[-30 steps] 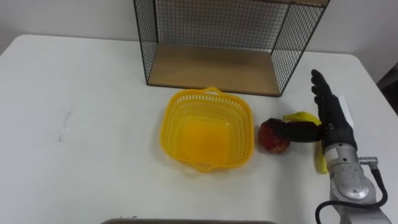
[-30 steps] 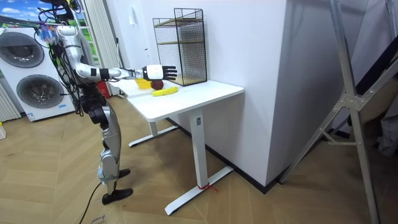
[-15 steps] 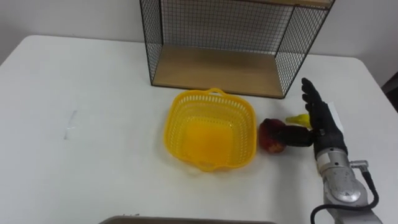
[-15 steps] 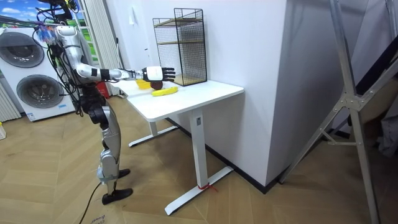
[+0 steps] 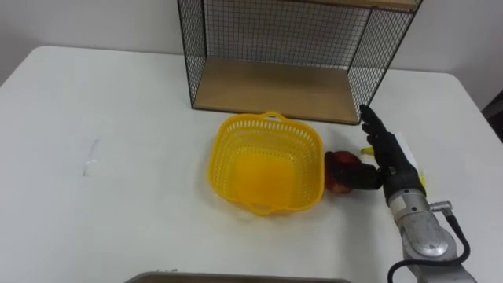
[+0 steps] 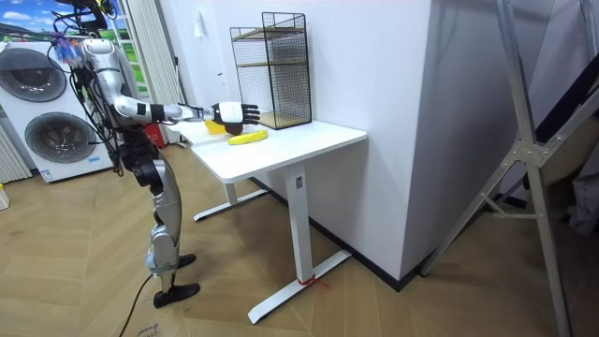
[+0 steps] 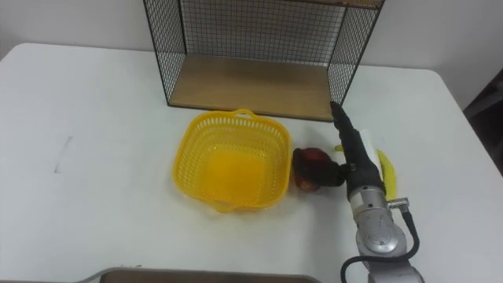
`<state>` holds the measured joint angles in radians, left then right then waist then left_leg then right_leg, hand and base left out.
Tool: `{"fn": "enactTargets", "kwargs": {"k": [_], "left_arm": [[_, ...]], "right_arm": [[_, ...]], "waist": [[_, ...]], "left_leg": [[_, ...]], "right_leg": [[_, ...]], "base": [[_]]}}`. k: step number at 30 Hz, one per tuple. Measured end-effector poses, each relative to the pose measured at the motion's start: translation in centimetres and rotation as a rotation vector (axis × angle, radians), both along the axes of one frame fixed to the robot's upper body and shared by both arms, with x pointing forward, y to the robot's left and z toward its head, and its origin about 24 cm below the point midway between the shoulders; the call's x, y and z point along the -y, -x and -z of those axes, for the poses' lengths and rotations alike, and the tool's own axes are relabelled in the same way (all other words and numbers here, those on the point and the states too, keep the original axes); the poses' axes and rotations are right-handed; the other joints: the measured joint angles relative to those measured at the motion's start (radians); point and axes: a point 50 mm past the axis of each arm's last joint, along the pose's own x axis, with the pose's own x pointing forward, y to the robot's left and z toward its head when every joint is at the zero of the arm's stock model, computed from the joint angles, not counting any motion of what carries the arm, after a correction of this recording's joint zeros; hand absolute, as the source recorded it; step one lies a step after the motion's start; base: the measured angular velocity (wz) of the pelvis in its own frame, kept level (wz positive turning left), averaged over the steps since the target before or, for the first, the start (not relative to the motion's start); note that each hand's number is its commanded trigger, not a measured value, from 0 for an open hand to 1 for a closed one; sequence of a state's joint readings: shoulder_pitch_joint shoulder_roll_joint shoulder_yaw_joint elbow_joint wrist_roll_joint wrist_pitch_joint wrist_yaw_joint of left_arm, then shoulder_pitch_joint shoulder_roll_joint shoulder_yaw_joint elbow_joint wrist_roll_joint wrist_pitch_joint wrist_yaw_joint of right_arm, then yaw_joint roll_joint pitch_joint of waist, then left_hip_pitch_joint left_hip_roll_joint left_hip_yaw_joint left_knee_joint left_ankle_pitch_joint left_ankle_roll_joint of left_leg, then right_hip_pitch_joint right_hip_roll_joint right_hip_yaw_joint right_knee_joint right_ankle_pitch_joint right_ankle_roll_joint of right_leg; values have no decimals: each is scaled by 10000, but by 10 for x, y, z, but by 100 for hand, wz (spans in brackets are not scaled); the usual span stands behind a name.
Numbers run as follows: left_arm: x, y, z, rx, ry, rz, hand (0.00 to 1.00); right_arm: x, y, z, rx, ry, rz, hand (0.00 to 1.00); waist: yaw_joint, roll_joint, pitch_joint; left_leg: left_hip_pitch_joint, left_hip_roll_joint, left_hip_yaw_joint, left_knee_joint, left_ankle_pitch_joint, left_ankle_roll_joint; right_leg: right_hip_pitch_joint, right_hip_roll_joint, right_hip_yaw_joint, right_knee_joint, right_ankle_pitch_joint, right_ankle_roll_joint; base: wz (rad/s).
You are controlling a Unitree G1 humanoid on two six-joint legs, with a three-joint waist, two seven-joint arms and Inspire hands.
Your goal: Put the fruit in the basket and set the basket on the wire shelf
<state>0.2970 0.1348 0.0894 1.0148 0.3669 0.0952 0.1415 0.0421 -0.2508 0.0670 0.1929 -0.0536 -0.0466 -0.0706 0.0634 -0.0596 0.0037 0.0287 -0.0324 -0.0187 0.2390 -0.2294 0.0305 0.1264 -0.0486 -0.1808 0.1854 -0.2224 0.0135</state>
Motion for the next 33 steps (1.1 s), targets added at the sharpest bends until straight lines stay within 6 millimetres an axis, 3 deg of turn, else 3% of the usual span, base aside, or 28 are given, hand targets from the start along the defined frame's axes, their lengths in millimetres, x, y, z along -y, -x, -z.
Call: {"fn": "enactTargets", "kwargs": {"k": [8,22,24,25,33], "left_arm": [[3,-1,1,-75,26,348,0],[2,-7,0,-140,-136,722,0],[1,-6,0,-242,-178,712,0],[1,-5,0,-298,-199,691,0],[0,-4,0,-498,-287,616,0]], "right_arm": [[-11,2,9,-347,502,-865,0],[-6,6,17,-810,455,-1074,0],[-4,8,21,-1007,437,-1055,88],[-4,8,23,-1073,428,-1041,100],[-1,8,27,-1323,375,-999,100]], "waist": [[18,-23,-6],[-63,-48,-39],[-57,-37,-46],[-56,-37,-65],[-52,-98,-121]], "left_leg": [[-3,4,-6,9,0,0],[-12,-2,-148,153,-3,-5],[6,4,-145,175,-2,-6],[16,9,-142,189,-2,-6],[28,6,-163,254,-2,-5]], "right_leg": [[-3,0,-17,1,2,-2],[116,10,-153,-9,29,-13],[137,20,-138,-14,44,-23],[148,25,-135,-16,58,-25],[205,27,-137,-15,94,-19]], "base": [[0],[3],[0],[0],[0]]}}
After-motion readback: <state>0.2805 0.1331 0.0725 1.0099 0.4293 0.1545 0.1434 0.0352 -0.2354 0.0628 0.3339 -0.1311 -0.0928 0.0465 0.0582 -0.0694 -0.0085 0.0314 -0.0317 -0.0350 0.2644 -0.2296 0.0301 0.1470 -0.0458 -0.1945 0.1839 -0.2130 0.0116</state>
